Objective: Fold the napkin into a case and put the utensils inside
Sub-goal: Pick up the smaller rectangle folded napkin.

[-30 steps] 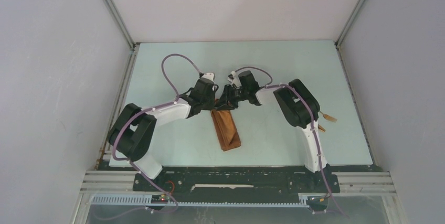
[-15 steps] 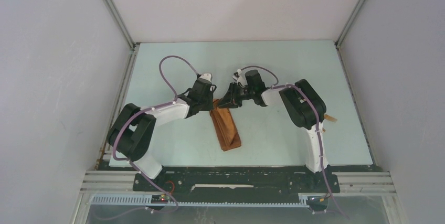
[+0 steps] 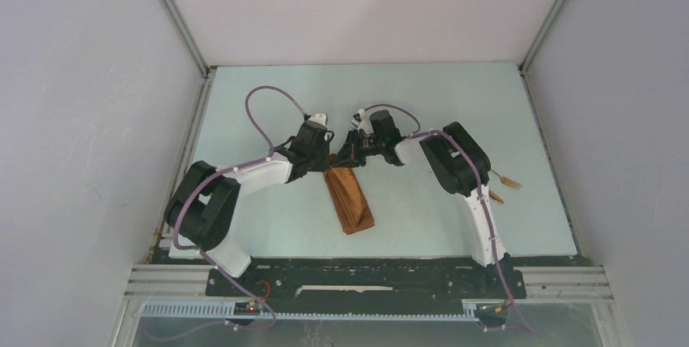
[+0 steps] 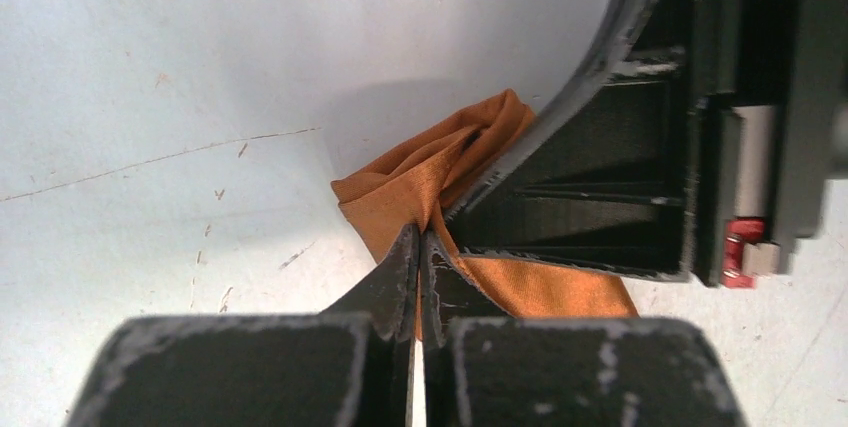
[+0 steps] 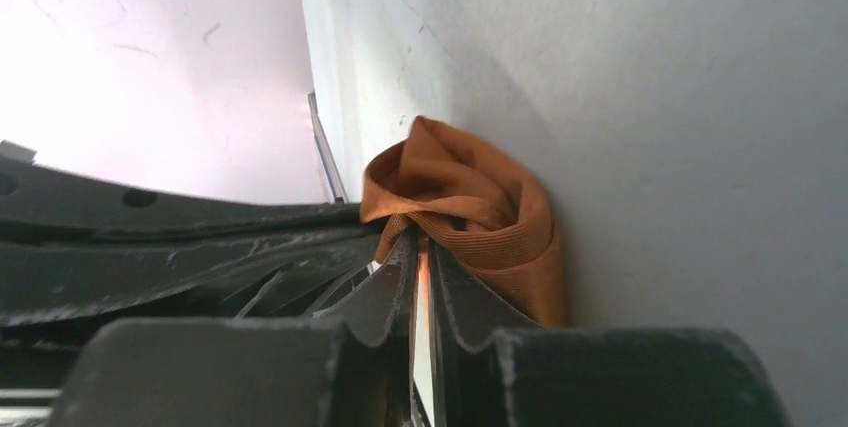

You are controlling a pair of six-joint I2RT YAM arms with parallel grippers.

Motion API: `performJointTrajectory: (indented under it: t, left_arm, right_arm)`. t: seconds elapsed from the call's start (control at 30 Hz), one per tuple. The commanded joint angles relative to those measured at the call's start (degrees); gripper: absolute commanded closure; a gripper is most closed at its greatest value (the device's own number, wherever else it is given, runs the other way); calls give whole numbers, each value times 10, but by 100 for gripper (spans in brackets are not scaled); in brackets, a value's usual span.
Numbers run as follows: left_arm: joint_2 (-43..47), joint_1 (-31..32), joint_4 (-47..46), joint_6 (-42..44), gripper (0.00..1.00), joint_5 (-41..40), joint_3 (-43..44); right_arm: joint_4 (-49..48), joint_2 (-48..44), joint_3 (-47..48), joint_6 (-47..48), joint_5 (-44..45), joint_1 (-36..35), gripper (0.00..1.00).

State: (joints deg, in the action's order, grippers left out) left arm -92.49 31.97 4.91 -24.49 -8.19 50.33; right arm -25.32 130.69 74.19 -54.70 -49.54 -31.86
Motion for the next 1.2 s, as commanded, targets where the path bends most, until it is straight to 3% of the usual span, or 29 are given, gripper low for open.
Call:
performJointTrajectory:
  t: [0.0,0.13,0.23,0.4,0.6,0.73,0.93,1.17]
  left_arm:
    - [30,-2,-16,-3,100,25,6]
    - [29,-2,-2,-14,100,28,14]
    - [28,-2,7,-20,100,16,14]
    - [29,-2,33,-22,100,-9,24]
    - [32,-4,47,-16,100,-29,21]
    - [40,-5,45,-18,100,-20,20]
    - [46,-6,45,-16,100,-10,18]
    - [39,-5,56,-8,100,-11,18]
  right_arm:
    - [0,28,25,-10,18,-16,87]
    - [72,40,59,12,64,-30,86]
    - [134,28,82,34,98,-36,78]
    - [66,-4,28,-9,37,-9,70]
    - [107,-63,4,37,9,5,65]
    - [92,-51,2,32,9,3,72]
    - [34,-8,29,-8,5,-16,92]
    - [27,37,71,-20,-3,-28,89]
